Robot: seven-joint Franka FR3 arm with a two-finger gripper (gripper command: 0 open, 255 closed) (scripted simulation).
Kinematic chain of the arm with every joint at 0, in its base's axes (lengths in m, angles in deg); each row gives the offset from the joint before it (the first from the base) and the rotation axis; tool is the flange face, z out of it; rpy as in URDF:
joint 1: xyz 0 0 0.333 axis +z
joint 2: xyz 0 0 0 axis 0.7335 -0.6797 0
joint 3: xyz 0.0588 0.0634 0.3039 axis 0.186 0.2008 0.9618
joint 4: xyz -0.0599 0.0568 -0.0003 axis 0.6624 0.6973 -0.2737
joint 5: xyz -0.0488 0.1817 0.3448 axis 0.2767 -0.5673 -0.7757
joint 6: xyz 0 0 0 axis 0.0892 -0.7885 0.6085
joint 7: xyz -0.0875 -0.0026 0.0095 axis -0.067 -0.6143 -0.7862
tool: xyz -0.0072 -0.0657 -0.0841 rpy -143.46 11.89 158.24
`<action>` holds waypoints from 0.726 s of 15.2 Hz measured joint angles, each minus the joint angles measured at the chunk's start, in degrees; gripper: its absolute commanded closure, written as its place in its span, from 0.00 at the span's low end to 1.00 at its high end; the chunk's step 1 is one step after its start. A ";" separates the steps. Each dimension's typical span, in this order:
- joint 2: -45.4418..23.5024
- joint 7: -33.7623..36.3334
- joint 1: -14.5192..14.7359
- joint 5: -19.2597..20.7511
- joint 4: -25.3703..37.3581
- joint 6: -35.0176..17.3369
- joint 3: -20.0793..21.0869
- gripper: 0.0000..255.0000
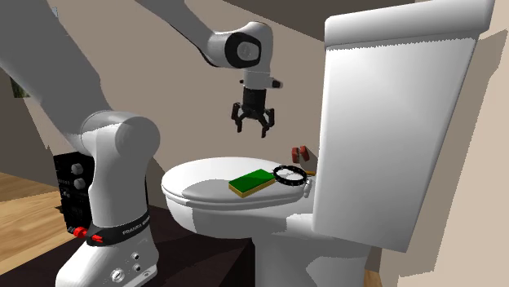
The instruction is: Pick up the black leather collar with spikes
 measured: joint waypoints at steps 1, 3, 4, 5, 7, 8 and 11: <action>-1.43 -1.53 0.07 -0.20 0.17 -0.90 -1.32 0.00; -4.96 -5.00 0.42 -0.99 1.17 -2.63 -4.26 0.00; -6.90 -6.73 0.77 -1.66 1.48 -3.78 -5.65 0.00; -9.08 -8.59 1.19 -2.51 2.29 -4.66 -7.13 0.00; -13.13 -12.97 1.74 -4.35 3.39 -6.31 -10.36 0.00; -15.46 -15.29 2.15 -5.66 4.18 -7.07 -11.91 0.00; -18.69 -18.26 2.89 -7.95 4.19 -9.30 -13.49 0.00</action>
